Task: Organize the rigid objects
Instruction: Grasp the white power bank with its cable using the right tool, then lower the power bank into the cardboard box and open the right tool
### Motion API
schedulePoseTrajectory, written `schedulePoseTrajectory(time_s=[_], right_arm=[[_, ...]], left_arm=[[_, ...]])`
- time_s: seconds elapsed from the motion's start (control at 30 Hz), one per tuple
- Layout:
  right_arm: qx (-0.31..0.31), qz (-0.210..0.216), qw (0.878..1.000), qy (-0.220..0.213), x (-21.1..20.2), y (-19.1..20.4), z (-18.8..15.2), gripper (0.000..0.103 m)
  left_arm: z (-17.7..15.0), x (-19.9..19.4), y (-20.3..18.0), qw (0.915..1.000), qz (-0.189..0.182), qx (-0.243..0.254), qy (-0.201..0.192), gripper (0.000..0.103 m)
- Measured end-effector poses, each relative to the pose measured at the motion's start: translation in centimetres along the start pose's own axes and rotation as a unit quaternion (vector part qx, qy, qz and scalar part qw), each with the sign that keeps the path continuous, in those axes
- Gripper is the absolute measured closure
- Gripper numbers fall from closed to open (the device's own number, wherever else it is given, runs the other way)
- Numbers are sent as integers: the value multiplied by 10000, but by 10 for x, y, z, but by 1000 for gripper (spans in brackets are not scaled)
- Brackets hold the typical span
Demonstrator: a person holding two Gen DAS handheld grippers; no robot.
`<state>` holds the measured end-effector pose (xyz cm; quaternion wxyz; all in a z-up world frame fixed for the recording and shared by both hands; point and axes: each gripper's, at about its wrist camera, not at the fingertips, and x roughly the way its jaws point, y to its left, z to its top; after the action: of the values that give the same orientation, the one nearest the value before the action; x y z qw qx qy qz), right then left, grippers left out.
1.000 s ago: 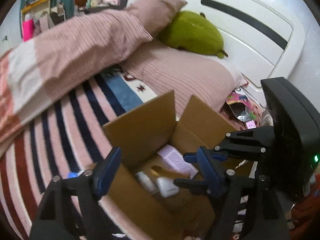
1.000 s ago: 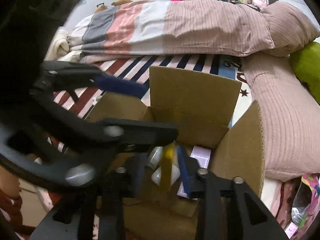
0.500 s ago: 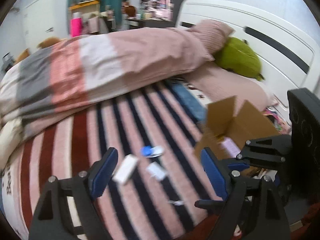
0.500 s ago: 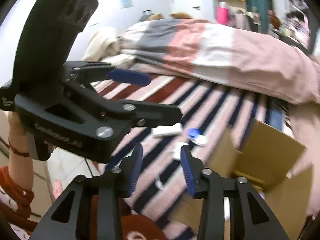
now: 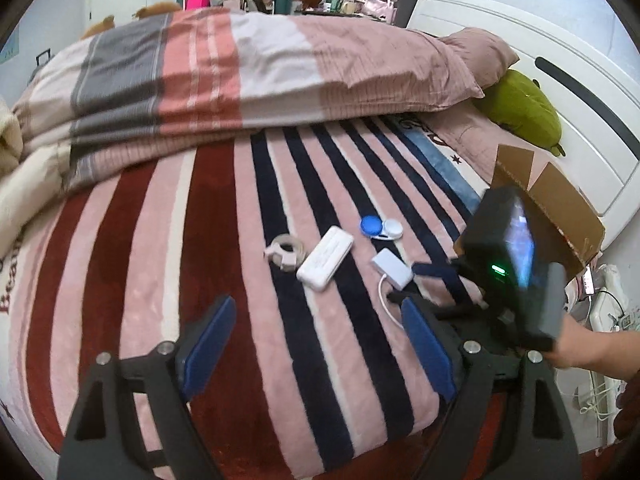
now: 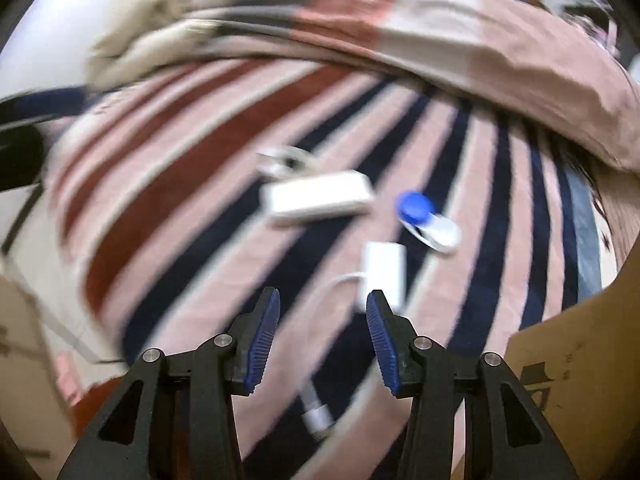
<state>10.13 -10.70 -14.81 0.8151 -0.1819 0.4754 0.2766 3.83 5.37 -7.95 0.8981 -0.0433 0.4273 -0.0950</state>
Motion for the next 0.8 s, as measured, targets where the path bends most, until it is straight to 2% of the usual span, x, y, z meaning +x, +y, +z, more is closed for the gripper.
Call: schedulePoseTrajectory(time_s=[0.07, 0.2, 0.27, 0.37, 0.5, 0.63, 0.7, 0.77, 0.8], right_arm=[[102, -356, 9993, 107, 21, -15, -2, 62], [198, -285, 9994, 88, 37, -29, 0, 63], [86, -313, 9995, 8, 38, -30, 0, 79], [-52, -355, 9993, -56, 37, -25, 2, 79], [-130, 118, 9995, -252, 7, -8, 2, 79], [-319, 726, 9948, -643, -46, 10, 7, 79], [-390, 977, 9909, -843, -72, 17, 10, 79], [-491, 1162, 9866, -1034, -95, 20, 15, 79], [-530, 1231, 9847, -1111, -104, 21, 18, 79]], left_arm=[[-4, 2, 2, 10000, -38, -39, 20, 20], [-6, 3, 1, 10000, -18, -41, 41, 20], [-6, 3, 1, 10000, -24, -43, 46, 20], [-6, 1, -3, 9999, -87, -42, 33, 20], [1, -3, -10, 9996, -276, -16, 9, 20], [14, -9, -23, 9979, -640, -29, -55, 21], [21, -11, -30, 9963, -852, -58, -89, 28], [32, -14, -37, 9937, -1115, -106, -89, 50], [37, -15, -40, 9926, -1206, -112, -91, 55]])
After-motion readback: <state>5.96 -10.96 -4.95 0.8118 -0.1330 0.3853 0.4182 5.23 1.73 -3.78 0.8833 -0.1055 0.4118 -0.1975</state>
